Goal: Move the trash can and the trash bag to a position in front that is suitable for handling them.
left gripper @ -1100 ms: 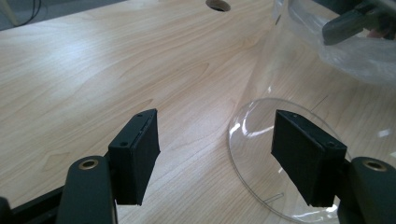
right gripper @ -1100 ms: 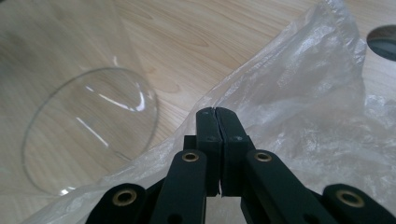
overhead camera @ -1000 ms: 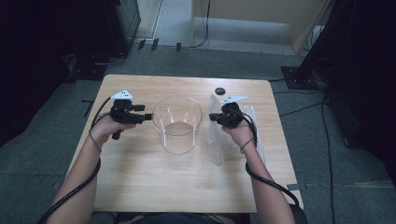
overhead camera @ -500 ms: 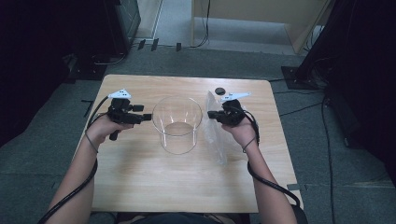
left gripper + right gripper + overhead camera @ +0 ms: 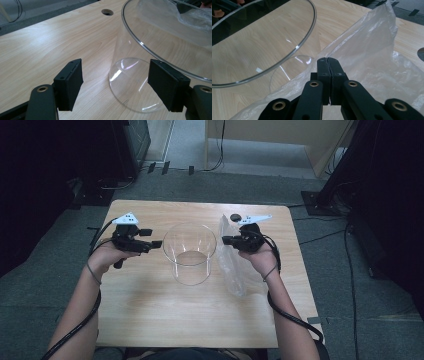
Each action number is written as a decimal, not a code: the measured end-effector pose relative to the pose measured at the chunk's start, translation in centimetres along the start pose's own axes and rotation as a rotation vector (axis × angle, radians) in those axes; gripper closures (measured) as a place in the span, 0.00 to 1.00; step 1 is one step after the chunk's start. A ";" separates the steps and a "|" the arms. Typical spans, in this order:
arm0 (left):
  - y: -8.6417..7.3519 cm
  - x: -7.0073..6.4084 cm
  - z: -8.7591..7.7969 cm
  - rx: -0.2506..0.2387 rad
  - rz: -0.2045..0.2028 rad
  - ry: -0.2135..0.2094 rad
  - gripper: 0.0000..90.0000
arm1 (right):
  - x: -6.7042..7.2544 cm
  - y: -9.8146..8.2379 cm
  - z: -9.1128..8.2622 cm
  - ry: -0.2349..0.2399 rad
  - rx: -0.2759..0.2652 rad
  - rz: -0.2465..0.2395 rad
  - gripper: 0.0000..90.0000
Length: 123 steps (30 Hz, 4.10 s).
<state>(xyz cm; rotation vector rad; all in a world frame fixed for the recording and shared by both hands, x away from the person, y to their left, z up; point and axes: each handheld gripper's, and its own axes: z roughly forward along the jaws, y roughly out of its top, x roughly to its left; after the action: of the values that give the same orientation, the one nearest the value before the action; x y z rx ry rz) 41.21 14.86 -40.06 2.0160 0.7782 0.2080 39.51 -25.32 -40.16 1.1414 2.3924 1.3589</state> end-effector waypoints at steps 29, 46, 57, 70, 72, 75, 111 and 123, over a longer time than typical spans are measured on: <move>2.4 -3.3 -0.7 -0.040 0.081 -0.041 0.31 | 2.4 2.9 -3.0 0.055 -0.095 -0.024 0.99; 3.3 -5.5 -0.1 -0.088 0.134 -0.098 0.31 | 4.5 4.5 -2.7 0.083 -0.107 -0.083 0.99; 3.7 -6.7 0.3 -0.111 0.149 -0.144 0.31 | 5.9 5.3 -1.2 0.132 -0.105 -0.105 0.99; 4.2 -8.9 1.0 -0.127 0.210 -0.187 0.31 | 7.4 5.5 0.4 0.146 -0.082 -0.146 0.99; 4.2 -9.3 1.1 -0.138 0.219 -0.189 0.31 | 7.8 5.5 0.5 0.150 -0.083 -0.153 0.99; 4.4 -9.8 1.3 -0.152 0.239 -0.196 0.31 | 8.2 5.6 0.5 0.157 -0.085 -0.162 0.99; 3.9 -10.5 2.9 -0.182 0.171 -0.170 0.80 | 10.5 6.1 0.3 0.246 -0.155 -0.220 0.79; 4.2 -8.8 1.0 -0.211 0.125 -0.140 0.88 | 7.4 5.5 -1.2 0.157 -0.192 -0.167 0.70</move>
<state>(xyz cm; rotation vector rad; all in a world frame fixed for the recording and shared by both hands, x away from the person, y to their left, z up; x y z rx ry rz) 36.64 7.32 -35.76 1.8583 0.5204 0.2091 36.73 -19.45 -33.55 0.7955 2.3352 1.6315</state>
